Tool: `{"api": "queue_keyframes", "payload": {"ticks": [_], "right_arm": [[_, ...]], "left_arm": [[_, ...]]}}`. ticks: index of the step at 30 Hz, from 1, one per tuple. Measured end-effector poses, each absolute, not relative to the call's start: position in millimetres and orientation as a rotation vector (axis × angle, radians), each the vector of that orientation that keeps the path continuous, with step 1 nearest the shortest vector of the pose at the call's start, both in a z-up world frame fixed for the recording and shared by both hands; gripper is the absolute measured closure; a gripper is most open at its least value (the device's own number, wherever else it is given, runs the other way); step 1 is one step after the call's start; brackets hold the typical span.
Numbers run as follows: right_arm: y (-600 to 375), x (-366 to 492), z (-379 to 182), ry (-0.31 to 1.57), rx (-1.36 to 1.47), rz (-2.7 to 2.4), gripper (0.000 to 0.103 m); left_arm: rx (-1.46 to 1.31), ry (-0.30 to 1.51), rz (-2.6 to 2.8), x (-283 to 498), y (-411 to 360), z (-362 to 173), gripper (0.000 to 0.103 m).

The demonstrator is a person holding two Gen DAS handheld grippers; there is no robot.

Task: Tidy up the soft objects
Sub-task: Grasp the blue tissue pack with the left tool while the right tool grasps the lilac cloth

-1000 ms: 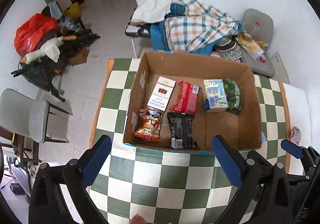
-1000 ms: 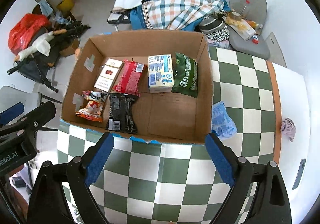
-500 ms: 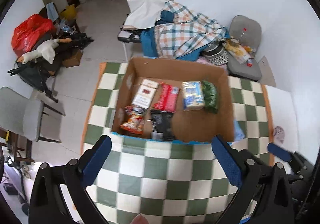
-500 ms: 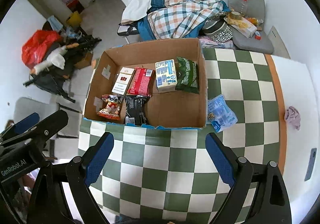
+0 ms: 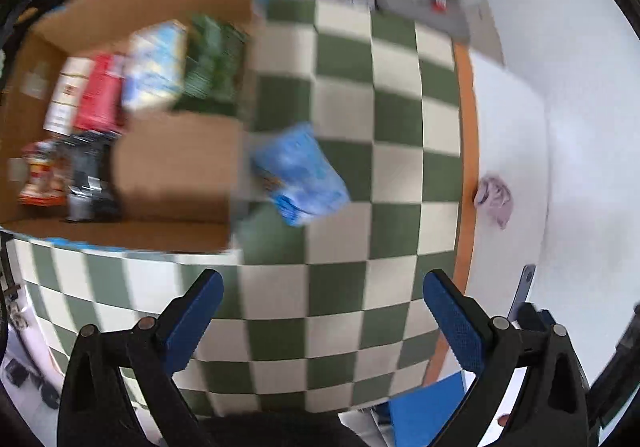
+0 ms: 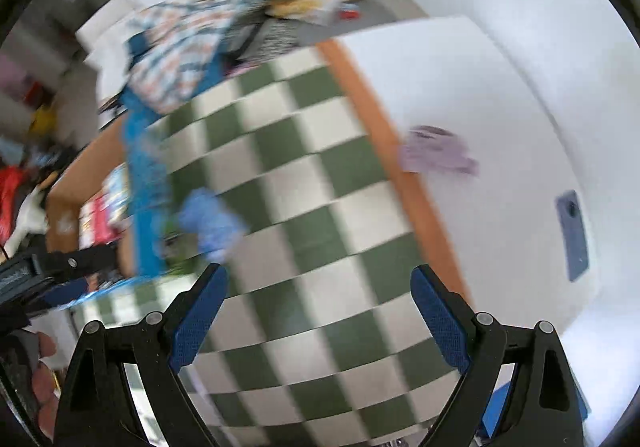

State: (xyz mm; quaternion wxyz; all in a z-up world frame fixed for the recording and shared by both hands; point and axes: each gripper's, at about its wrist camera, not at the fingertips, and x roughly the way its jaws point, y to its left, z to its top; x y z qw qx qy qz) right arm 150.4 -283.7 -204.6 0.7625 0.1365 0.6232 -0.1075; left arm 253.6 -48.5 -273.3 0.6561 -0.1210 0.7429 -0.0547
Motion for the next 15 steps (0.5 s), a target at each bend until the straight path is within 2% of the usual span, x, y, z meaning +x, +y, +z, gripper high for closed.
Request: {"api": "queue_keyframes", "payload": {"ticks": [3,8,15], "right_arm": [[-328,150,-218,1.365,0.324,-0.285,0.008],[-377,157,-239,1.384,0.326,-0.319,0.008],[-417,195,-278,1.473,0.230,-0.238,0.008]], "left_arm": [[-0.245,1.744,-0.062,266,-81,-312,0.000],[-0.253,1.817,0.119,283,-90,-370,0.000],[-0.232,1.823,0.222,298,-94,-400,0.000]]}}
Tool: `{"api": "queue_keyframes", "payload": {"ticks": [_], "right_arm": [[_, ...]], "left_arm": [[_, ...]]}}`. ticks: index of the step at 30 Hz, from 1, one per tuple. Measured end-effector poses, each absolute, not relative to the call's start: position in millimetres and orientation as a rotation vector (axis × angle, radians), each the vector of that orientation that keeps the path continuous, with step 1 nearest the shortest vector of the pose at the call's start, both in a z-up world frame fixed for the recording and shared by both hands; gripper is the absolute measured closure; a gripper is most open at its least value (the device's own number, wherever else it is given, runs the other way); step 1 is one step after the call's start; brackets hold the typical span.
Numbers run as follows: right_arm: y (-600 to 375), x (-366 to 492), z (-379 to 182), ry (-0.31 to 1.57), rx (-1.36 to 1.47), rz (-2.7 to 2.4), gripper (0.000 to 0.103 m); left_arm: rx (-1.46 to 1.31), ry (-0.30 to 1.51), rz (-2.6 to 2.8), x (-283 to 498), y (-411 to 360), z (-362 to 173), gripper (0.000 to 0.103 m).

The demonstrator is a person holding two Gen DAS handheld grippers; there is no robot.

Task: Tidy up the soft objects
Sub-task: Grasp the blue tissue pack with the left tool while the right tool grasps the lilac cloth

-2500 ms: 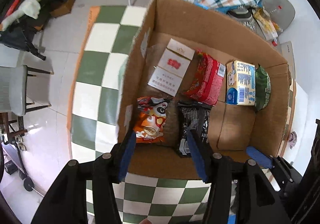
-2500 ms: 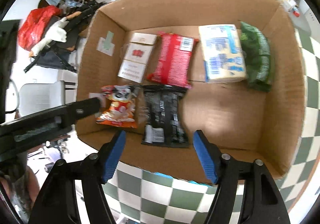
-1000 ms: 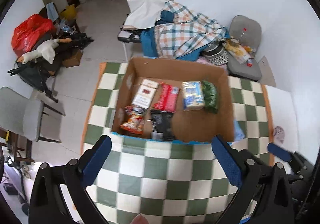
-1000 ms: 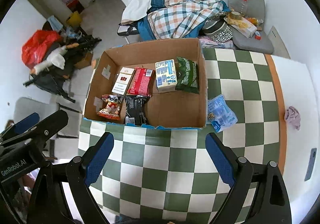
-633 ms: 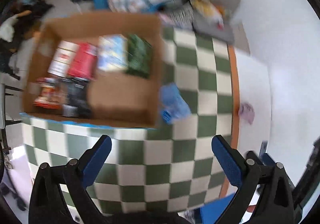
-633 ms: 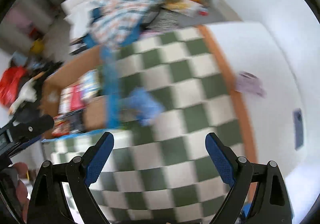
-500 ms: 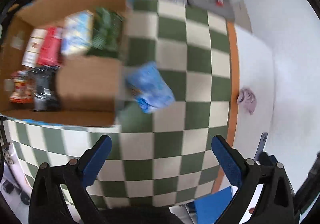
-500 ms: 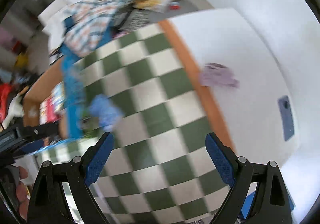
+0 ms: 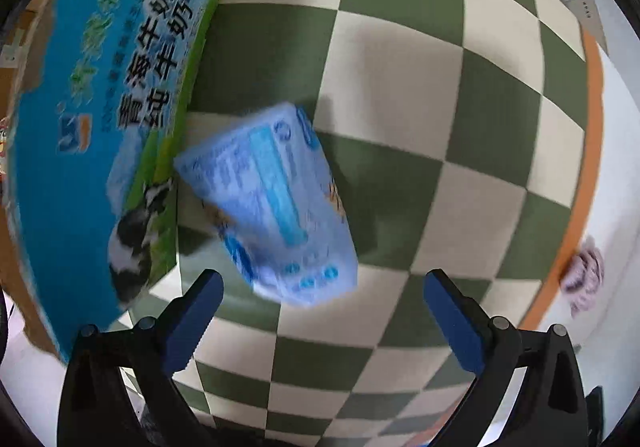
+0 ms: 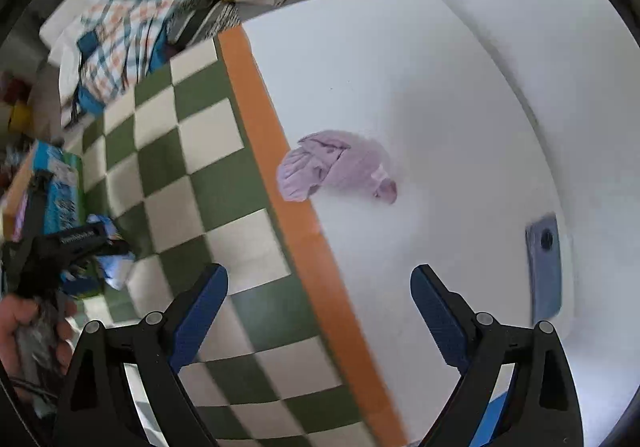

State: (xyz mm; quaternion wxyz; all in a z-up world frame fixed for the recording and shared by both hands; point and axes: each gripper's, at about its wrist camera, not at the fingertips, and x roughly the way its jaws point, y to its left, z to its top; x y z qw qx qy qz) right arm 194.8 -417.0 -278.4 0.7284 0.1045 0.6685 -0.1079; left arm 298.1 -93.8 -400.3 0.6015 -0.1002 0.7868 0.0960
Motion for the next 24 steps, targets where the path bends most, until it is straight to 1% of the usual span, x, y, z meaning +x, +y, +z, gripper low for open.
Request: {"api": "queue_keyframes", "payload": {"ticks": [3,5,7,9,11,12,13,16,17,18,19,21,24], "right_arm": [[-436,217,-302,1.528,0.209,-0.246,0.008],[-446,234,-320,1.555,0.252,-0.216,0.008],[-453,248,-339,1.587,0.311,-0.198,0.008],[-459,258,-354,1.609,0.374,-0.195,0.008],[-463,269,-371,1.622,0.404,-0.205,0.008],[-463,275,-379,1.631,0.409,-0.215,0.008],[-463,277,-385,1.637,0.411,-0.221,0.008],[-461,284,-399,1.651,0.330,-0.296,0.009],[-461,283,-403,1.662,0.318,-0.319,0.013],[-462,282,-406,1.675,0.302,-0.339,0.023],[-461,281,-409,1.688,0.265,-0.361,0.026],[-463,275,-408,1.670,0.245,-0.371,0.036],[-465,268,-400,1.657,0.282,-0.358,0.045]], "left_arm": [[-0.281,1.829,0.249,301,-88,-410,0.001],[-0.289,1.818,0.264,303,-85,-413,0.008],[-0.270,1.794,0.273,305,-83,-414,0.027],[-0.254,1.779,0.276,306,-82,-413,0.030],[-0.223,1.756,0.265,306,-85,-409,0.039],[-0.194,1.739,0.246,305,-89,-406,0.046],[-0.159,1.725,0.214,306,-96,-403,0.050],[-0.084,1.712,0.137,306,-118,-400,0.055],[-0.061,1.705,0.119,305,-124,-399,0.056],[-0.044,1.701,0.103,304,-129,-399,0.057],[-0.025,1.697,0.084,303,-136,-398,0.058],[-0.012,1.693,0.057,302,-147,-398,0.060],[-0.014,1.685,0.011,297,-157,-391,0.064]]}}
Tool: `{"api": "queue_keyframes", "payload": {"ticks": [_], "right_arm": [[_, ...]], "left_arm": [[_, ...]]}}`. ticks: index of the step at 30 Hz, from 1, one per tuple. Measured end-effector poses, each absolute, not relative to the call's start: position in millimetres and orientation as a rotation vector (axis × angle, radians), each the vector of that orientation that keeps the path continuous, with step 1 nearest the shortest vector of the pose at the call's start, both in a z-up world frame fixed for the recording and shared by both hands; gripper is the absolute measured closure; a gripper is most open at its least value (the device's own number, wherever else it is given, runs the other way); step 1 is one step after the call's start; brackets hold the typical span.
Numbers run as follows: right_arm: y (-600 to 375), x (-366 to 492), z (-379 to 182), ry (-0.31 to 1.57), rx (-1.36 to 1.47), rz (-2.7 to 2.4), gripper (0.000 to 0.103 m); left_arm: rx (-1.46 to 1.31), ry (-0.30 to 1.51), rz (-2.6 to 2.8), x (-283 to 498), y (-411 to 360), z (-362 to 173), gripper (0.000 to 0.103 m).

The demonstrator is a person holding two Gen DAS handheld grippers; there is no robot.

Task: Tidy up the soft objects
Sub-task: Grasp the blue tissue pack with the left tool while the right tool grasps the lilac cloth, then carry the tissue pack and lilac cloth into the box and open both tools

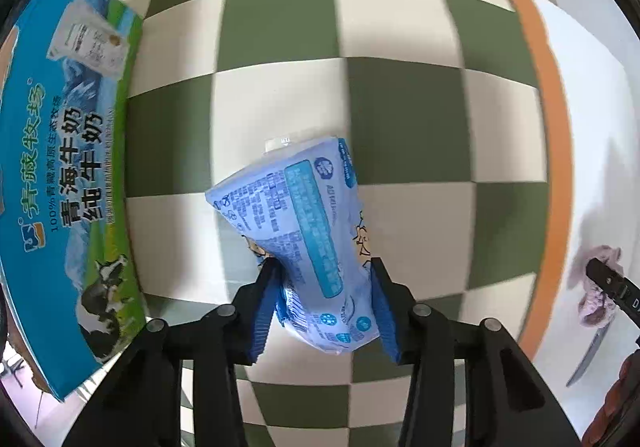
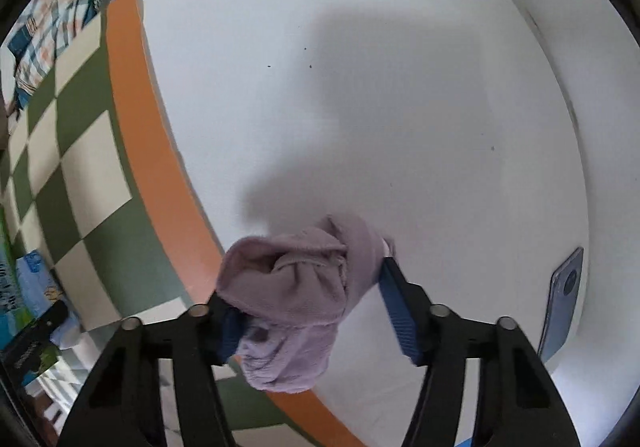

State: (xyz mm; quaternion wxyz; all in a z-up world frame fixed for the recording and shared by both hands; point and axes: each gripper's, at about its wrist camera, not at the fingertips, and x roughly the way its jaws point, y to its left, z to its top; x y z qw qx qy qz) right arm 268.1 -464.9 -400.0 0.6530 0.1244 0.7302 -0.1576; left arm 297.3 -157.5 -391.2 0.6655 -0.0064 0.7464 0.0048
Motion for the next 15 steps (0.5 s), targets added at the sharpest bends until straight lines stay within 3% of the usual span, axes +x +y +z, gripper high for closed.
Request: {"api": "queue_keyframes", "payload": {"ticks": [2,7,9,11,15], "right_arm": [[-465,262,-391,1.641,0.314,-0.344,0.053],[-445,251,-368,1.583,0.329,-0.242,0.054],[-429,249,-373,1.617,0.266,-0.185,0.044],[-418,244,-388,1.697,0.207,-0.171,0.042],[-422,229,-392,1.690,0.301,-0.235,0.038]], "left_arm": [[-0.012,1.677,-0.013,291,-166,-388,0.065],[0.035,1.665,-0.063,264,-169,-382,0.065],[0.054,1.679,-0.070,253,-173,-389,0.065],[0.067,1.677,-0.086,248,-176,-392,0.065],[-0.008,1.750,-0.166,251,-174,-398,0.052]]}}
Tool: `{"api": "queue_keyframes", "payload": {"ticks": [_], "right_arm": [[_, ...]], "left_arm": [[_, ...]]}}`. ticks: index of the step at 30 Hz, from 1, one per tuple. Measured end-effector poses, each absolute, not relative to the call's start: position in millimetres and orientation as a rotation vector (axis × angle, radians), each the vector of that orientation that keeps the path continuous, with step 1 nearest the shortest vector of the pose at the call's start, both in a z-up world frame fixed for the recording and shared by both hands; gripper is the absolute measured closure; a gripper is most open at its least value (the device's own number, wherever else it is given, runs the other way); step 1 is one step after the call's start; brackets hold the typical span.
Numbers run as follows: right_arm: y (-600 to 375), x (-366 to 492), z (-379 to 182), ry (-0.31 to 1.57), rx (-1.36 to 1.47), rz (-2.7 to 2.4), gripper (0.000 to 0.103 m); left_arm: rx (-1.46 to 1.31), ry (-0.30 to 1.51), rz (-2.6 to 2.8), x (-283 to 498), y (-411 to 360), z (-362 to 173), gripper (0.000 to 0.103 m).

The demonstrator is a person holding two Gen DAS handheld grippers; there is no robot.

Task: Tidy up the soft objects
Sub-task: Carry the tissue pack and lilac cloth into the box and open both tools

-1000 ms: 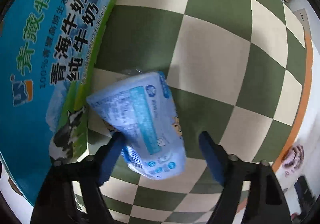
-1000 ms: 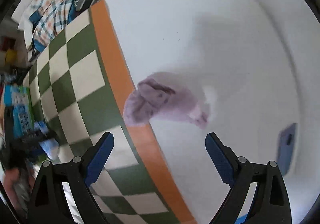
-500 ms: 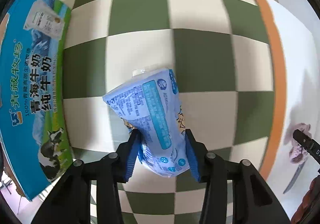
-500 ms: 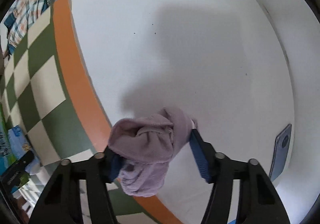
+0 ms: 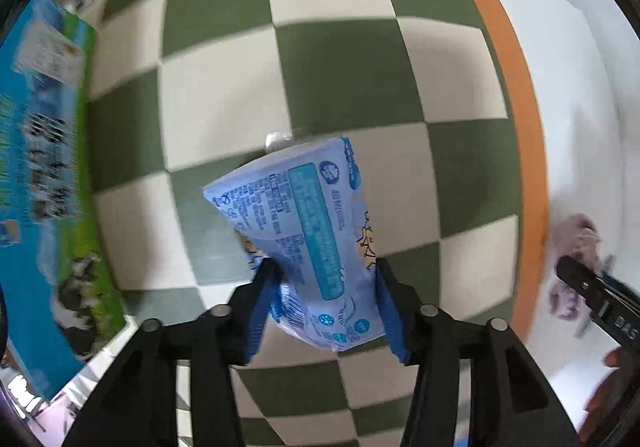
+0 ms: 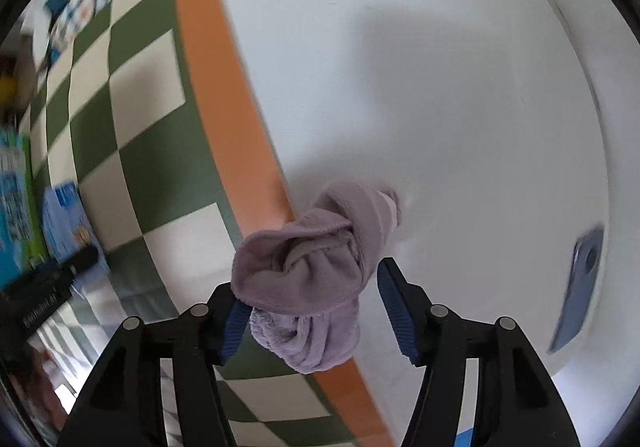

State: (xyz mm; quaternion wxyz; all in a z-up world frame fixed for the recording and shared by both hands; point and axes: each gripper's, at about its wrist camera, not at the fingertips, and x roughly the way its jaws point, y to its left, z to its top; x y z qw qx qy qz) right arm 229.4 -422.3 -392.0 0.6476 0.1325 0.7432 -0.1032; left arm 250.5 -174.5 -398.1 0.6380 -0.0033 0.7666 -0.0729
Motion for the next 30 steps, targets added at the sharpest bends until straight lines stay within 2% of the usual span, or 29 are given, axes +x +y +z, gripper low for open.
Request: {"api": "queue_keyframes", "payload": {"ticks": [3,7,15,19,20,21,23,27,30], "right_arm": [[-428,222,-387,1.662,0.392,-0.272,0.038],[-425,214,-385,1.665,0.494,-0.266,0.038],[-435,200,-396,1.653,0.670,-0.312,0.038],[-458,199,-409,1.591,0.818,-0.316,0.039],[-455,201,-409,1.581,0.815,-0.323,0.048],[-458,201,-407,1.575,0.810,-0.320,0.061],[-453,206,-410,1.583,0.802,-0.289,0.073],[-440,219,-412,1.593,0.718,-0.282,0.085],[-420,227,-399,1.575,0.668,-0.241,0.088]], "left_arm": [[-0.208,1.836,-0.184,254,-153,-409,0.045],[-0.416,1.873,-0.165,249,-123,-417,0.044],[-0.268,1.865,-0.134,247,-156,-421,0.043],[-0.127,1.814,-0.138,240,-182,-413,0.056],[-0.108,1.803,-0.140,239,-188,-410,0.058],[-0.093,1.793,-0.142,235,-191,-410,0.060],[-0.072,1.780,-0.148,229,-196,-408,0.062],[-0.080,1.768,-0.156,210,-202,-401,0.065],[-0.094,1.746,-0.174,202,-198,-389,0.065]]}}
